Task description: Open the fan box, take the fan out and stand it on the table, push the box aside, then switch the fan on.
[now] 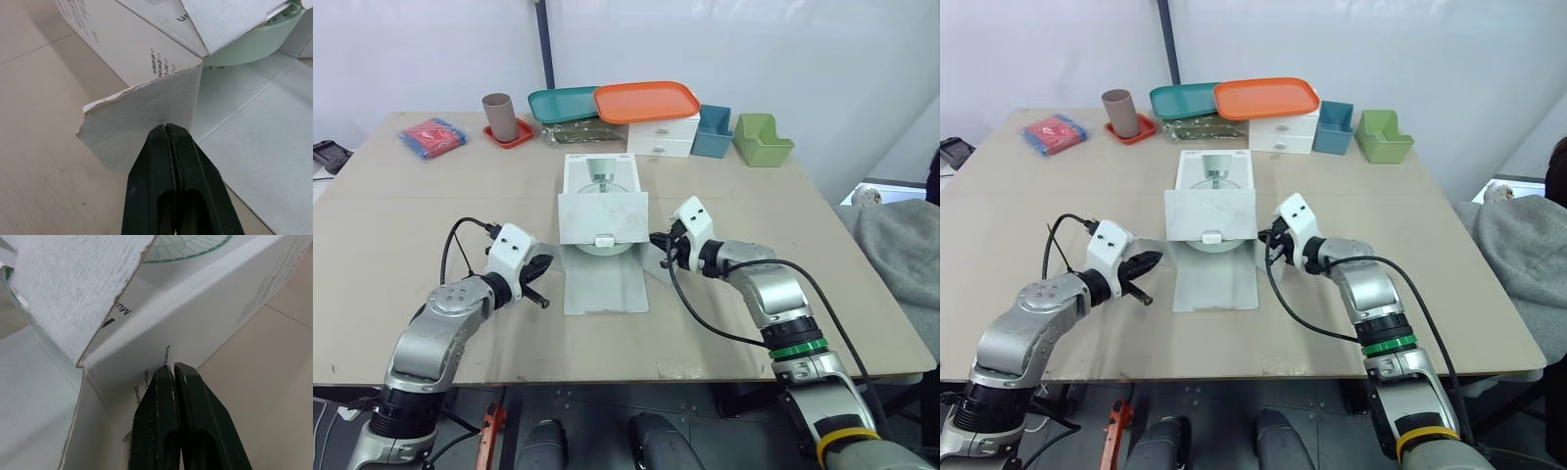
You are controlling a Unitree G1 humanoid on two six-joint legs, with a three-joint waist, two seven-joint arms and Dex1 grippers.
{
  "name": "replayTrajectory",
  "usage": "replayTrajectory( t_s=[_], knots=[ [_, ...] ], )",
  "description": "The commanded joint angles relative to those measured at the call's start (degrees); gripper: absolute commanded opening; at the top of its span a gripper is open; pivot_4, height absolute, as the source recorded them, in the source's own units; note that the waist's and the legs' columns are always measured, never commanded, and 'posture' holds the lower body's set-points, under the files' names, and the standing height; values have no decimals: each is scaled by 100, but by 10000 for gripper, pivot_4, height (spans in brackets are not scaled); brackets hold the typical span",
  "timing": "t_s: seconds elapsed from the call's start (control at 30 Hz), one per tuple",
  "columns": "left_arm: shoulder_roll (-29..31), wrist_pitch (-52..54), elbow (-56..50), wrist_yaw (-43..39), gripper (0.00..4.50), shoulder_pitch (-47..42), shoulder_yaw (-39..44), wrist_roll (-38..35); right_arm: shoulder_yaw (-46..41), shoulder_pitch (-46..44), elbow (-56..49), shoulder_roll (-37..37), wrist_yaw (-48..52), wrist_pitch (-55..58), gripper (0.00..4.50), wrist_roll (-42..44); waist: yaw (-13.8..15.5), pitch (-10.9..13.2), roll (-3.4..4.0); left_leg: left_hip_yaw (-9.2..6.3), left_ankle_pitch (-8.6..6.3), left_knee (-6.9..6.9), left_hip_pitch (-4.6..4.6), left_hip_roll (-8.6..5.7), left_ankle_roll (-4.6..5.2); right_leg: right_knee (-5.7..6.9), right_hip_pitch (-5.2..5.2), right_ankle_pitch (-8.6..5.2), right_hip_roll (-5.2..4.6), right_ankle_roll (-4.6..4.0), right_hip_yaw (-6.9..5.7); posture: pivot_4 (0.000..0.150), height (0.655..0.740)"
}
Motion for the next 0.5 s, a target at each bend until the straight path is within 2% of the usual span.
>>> replayTrajectory(
  t_s=[0.03, 0.17, 0.33, 0.5],
  knots=[
    [-45, -174, -121, 89, 0, -22, 101, 16, 7, -105, -185, 57, 106, -77, 815, 67, 0, 0, 0, 0, 0, 0, 0, 0, 0, 0, 0, 0, 0, 0, 0, 1500, 7400],
    [21, -152, -380, -56, 0, 249, 258, -189, 2, -120, -117, 45, 133, -97, 815, 26, -7, 0, 0, 0, 0, -1, 0, 0, 0, 0, 0, 0, 0, -1, 0, 1500, 7400],
    [144, -107, -1348, -752, 0, 1112, 742, -1165, -158, -210, -109, -179, 182, -84, 815, 50, -9, 2, 1, 1, -1, -4, -1, 4, -1, 0, -4, -4, 1, -5, 0, 1500, 7400],
    [217, 87, -2016, -909, 0, 1787, 939, -1686, -468, -210, -188, -693, 132, 39, 815, 42, 14, 7, 9, 8, -2, -2, 0, 1, -3, -3, -1, -18, -8, -22, 2, 1500, 7400]
  ],
)
